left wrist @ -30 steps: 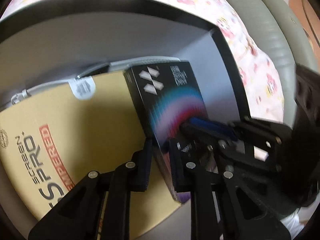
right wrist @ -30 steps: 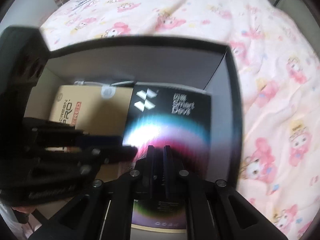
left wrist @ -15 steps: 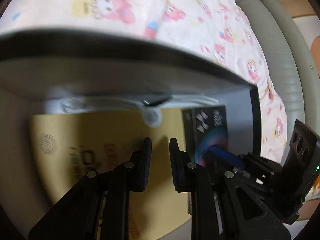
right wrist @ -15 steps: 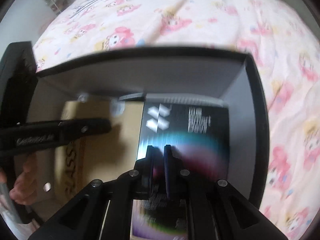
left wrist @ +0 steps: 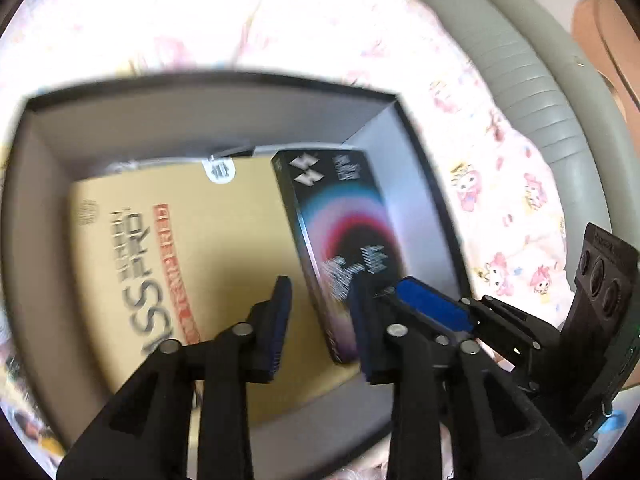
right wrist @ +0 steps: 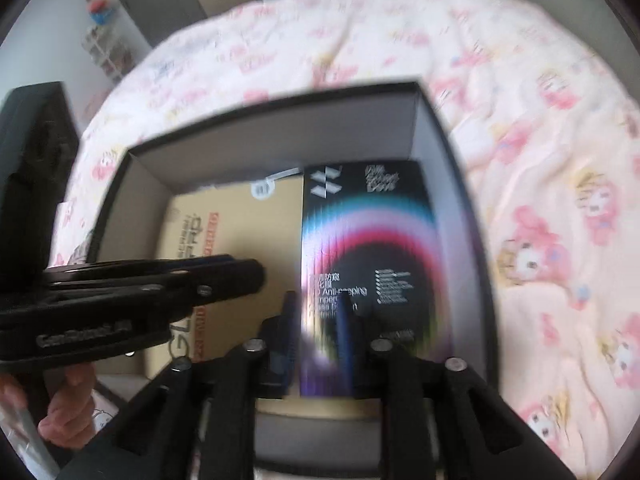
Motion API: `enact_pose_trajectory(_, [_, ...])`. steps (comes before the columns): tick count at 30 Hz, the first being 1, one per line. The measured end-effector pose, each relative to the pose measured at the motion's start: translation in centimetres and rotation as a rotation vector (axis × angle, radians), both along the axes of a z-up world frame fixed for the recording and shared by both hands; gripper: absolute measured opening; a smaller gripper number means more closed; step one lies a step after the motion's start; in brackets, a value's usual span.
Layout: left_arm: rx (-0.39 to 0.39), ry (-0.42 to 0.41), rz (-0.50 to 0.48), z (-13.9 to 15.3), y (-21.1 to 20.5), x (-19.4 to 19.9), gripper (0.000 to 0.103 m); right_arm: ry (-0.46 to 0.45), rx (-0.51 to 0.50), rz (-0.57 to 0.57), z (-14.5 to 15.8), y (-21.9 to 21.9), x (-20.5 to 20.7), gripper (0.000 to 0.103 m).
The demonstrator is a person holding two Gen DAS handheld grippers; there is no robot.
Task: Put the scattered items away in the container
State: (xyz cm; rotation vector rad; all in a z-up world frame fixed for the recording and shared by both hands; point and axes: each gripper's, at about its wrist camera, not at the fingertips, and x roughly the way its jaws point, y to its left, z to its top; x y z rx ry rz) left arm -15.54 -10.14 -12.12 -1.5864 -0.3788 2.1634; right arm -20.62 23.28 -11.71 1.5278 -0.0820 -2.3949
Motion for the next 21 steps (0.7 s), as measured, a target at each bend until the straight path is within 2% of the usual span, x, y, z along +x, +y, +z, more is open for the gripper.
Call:
enact_pose_trajectory(1, [-0.007,0.033,0.000,1.1,-0.3,1.4,0.035,0.018,-0.011,-0.005,0.7,0.9,1.2,0.042])
enact_pose_trajectory(2, [-0.022,0.065,0.003,2.1,0.1,2.5,0.037,0.036,-0.020,-0.010,1.6,1.4,2.2,0.047])
enact_pose_trajectory(3, [-0.035,0.094,0.007,2.6,2.5,2.9,0.039,0.053,-0.022,-0.014,2.4,1.5,3.4,0.049])
enact_pose_trajectory(5, [-0.042,0.127,0.016,5.3,10.2,2.0,0.041,0.082,-0.024,-0.019,3.7,0.6,5.4,0.051])
enact_pose_trajectory(6, [-0.043,0.142,0.021,6.1,12.0,3.3,0.041,0.092,-0.025,-0.018,4.5,0.7,6.1,0.051])
enact_pose_trajectory(8, [-0.044,0.171,0.027,5.7,17.1,3.0,0.042,0.112,-0.032,-0.006,6.0,1.0,7.3,0.052])
enact_pose_trajectory(11, [-0.046,0.213,0.041,9.3,15.8,6.1,0.049,0.132,-0.066,0.006,7.7,0.3,9.6,0.052])
enact_pose_trajectory(13, [-0.045,0.232,0.058,9.4,14.9,6.6,0.054,0.140,-0.092,0.028,7.9,-1.2,9.8,0.053])
enact_pose_trajectory(17, [-0.059,0.264,0.116,9.9,11.9,7.8,0.055,0.156,-0.142,0.088,8.5,-4.3,10.8,0.055])
enact_pose_trajectory(21, [-0.075,0.277,0.188,10.2,7.7,9.8,0.056,0.164,-0.153,0.197,8.8,-9.0,11.9,0.055])
